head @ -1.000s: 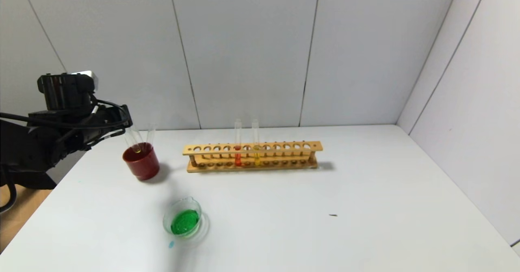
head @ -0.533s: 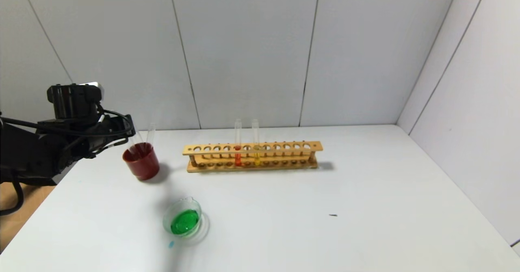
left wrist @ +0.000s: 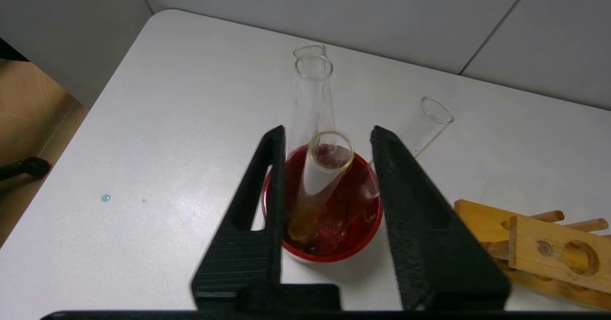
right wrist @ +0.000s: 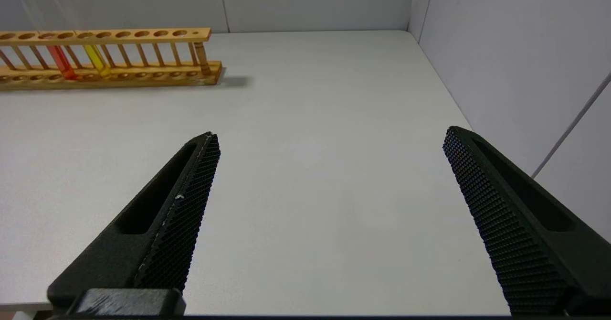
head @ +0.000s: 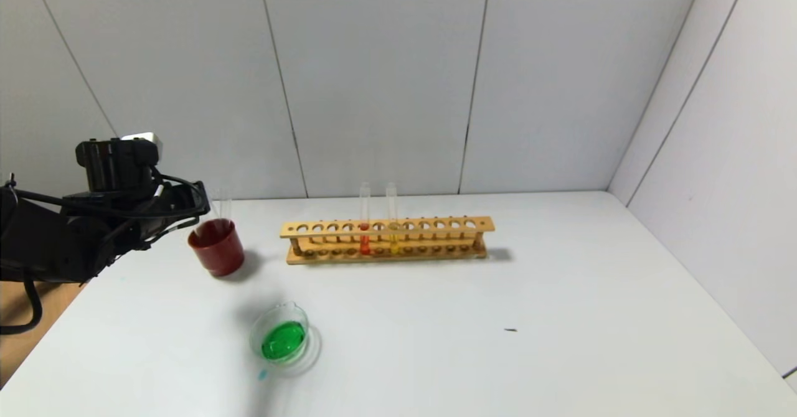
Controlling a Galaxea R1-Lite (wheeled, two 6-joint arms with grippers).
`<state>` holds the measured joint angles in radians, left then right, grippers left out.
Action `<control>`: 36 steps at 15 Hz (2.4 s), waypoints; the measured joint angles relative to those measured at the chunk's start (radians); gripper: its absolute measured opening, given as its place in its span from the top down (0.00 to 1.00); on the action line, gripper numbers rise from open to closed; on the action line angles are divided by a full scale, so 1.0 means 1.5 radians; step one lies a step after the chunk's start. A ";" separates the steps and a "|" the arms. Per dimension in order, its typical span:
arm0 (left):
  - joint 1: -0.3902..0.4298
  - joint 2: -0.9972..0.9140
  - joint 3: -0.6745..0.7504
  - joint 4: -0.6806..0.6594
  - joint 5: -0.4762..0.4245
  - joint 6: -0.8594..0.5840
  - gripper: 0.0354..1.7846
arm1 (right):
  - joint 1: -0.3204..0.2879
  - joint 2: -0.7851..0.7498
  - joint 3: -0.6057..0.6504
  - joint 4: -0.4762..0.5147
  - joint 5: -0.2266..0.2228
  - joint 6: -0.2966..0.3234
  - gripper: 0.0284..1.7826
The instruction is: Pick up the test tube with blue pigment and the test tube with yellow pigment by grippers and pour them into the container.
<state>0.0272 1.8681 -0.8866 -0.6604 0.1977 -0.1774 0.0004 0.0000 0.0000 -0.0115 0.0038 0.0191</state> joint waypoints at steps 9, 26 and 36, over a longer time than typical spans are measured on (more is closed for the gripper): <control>0.002 -0.006 0.015 -0.039 0.001 -0.001 0.02 | 0.000 0.000 0.000 0.000 0.000 -0.001 0.04; 0.022 -0.216 0.145 -0.061 0.007 0.144 0.02 | 0.000 0.000 0.000 0.000 0.000 -0.001 0.04; 0.033 -0.614 0.253 0.229 0.055 0.192 0.02 | 0.000 0.000 0.000 0.000 0.000 0.000 0.04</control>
<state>0.0774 0.9468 -0.5070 -0.3164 0.2798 0.1104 0.0000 0.0000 0.0000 -0.0115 0.0043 0.0191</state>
